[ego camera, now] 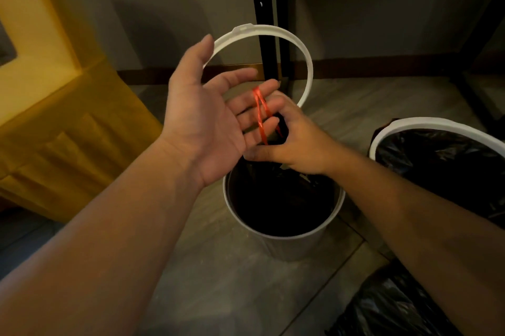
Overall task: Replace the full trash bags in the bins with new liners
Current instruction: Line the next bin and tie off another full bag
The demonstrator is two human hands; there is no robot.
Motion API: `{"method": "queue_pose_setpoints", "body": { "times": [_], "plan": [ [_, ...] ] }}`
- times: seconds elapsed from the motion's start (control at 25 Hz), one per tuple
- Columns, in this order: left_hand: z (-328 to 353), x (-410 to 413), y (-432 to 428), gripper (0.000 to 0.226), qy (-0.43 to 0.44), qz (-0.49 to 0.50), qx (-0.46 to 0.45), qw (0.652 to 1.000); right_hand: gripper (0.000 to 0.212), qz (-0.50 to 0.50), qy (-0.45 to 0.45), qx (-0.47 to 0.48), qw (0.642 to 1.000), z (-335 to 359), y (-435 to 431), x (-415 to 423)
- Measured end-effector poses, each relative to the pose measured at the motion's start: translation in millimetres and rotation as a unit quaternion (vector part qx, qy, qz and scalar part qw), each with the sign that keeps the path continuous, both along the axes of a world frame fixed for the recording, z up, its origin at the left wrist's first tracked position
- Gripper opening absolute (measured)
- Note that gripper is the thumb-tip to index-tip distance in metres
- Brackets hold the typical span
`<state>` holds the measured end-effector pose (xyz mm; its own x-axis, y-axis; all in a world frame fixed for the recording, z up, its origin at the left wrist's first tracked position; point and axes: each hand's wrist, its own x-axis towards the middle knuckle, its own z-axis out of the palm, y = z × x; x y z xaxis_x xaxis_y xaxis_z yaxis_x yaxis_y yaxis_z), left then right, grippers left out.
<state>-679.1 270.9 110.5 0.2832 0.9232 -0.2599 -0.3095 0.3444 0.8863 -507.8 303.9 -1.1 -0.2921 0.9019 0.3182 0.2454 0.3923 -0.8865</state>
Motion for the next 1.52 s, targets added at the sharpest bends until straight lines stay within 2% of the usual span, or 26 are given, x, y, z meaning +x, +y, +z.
{"method": "queue_pose_setpoints", "body": {
  "times": [0.08,0.2,0.4,0.68,0.8,0.88,0.92,1.04,1.08,1.12,1.2,1.24,1.36,1.52],
  "plan": [
    [4,0,-4,0.072,0.013,-0.005,0.004,1.000,0.068,-0.010,0.014,0.003,1.000,-3,0,-6],
    [13,-1,-5,0.070,0.015,-0.005,0.003,1.000,0.058,-0.038,-0.014,-0.029,0.999,-10,-1,-13],
    [30,-4,-1,0.066,0.045,0.012,0.026,0.999,0.026,-0.069,-0.003,-0.087,0.994,-29,-3,-19],
    [47,-9,0,0.062,0.024,0.052,0.062,0.996,0.011,-0.090,0.012,-0.156,0.984,-51,-4,-29],
    [53,-9,0,0.060,-0.005,0.072,0.079,0.994,0.014,-0.102,-0.010,-0.163,0.981,-61,-9,-32],
    [54,-8,-2,0.054,0.008,0.080,0.091,0.993,0.016,-0.111,-0.013,-0.163,0.980,-62,-12,-31],
    [54,-6,-3,0.048,0.025,0.080,0.097,0.992,0.022,-0.107,-0.007,-0.155,0.982,-60,-13,-30],
    [52,0,-8,0.031,0.065,0.067,0.100,0.991,0.063,-0.065,0.035,-0.124,0.990,-45,-18,-22],
    [52,1,-9,0.032,0.068,0.056,0.096,0.992,0.065,-0.058,0.046,-0.118,0.990,-38,-18,-22],
    [52,3,-11,0.034,0.065,0.043,0.089,0.993,0.056,-0.059,0.055,-0.112,0.990,-32,-18,-24],
    [56,6,-11,0.040,0.049,0.020,0.081,0.995,0.022,-0.091,0.048,-0.090,0.991,-23,-15,-32],
    [59,7,-11,0.040,0.044,0.013,0.086,0.995,0.019,-0.112,0.039,-0.073,0.990,-22,-12,-36],
    [66,8,-9,0.028,0.030,0.034,0.112,0.993,0.040,-0.154,0.027,-0.065,0.986,-30,-7,-39],
    [74,6,-7,0.023,0.033,0.091,0.165,0.982,0.041,-0.157,0.026,-0.094,0.983,-50,-9,-38]
  ]
}}
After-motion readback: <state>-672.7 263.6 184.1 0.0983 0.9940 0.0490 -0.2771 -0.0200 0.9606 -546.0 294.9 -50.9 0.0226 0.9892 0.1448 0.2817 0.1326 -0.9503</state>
